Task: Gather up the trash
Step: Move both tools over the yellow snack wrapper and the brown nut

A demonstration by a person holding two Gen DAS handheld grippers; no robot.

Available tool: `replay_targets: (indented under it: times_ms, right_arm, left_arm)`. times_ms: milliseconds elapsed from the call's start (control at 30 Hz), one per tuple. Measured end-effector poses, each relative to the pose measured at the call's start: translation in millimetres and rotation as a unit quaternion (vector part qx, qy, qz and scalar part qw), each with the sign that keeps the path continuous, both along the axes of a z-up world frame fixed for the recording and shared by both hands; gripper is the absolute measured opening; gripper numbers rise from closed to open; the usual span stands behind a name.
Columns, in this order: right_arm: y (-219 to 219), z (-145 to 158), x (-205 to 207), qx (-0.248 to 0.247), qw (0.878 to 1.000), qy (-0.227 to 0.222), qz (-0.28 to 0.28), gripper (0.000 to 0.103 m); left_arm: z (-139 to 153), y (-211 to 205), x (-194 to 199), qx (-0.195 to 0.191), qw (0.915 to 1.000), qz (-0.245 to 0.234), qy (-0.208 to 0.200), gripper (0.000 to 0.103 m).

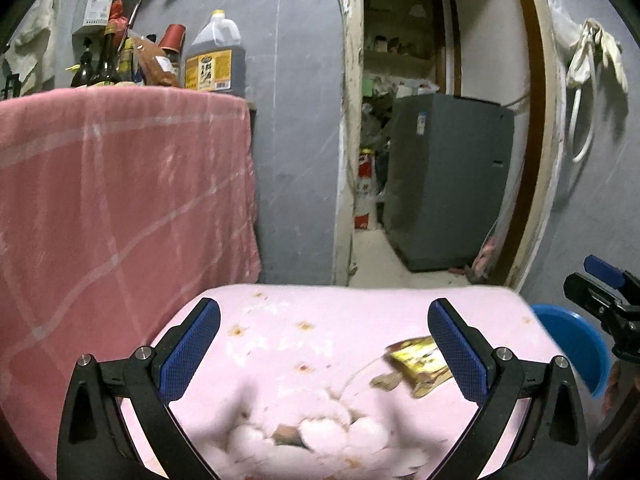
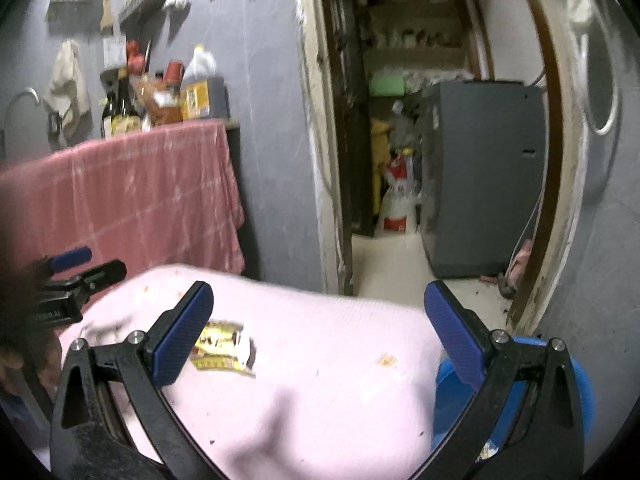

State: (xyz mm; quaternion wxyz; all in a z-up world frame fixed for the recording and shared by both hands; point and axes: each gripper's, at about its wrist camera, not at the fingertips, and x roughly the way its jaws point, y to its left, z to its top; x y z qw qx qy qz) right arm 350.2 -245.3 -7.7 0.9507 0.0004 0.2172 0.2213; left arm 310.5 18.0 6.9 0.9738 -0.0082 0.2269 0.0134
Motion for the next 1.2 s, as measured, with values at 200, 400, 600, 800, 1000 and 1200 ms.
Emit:
replay_targets:
  times_ms: [200, 400, 600, 800, 1000, 1200]
  right_arm:
    - [22, -21, 14, -0.045, 0.996, 0.068, 0.034, 0.103]
    - [50, -43, 25, -0.097, 0.984, 0.129, 0.07, 0.103]
    - [73, -52, 29, -0.118, 0.976, 0.151, 0.105, 0.103]
    - [98, -63, 40, -0.132, 0.968, 0.171, 0.127, 0.103]
    - [104, -69, 48, -0.135, 0.965, 0.185, 0.125, 0.102]
    - [91, -69, 54, -0.107, 0.968, 0.197, 0.113, 0.085]
  left_arm:
    - [-19, 16, 4, 0.01, 0.9988, 0.028, 0.04, 0.102]
    - [-41, 31, 11, -0.003, 0.9939, 0.049, 0.099, 0.102]
    - [-52, 44, 17, -0.017, 0.9868, 0.083, 0.138, 0.102]
    - [-54, 53, 17, -0.028, 0.9834, 0.098, 0.15, 0.102]
    - [-56, 55, 16, -0.036, 0.9818, 0.096, 0.16, 0.102]
    - [-56, 49, 20, -0.027, 0.9821, 0.083, 0.167, 0.102]
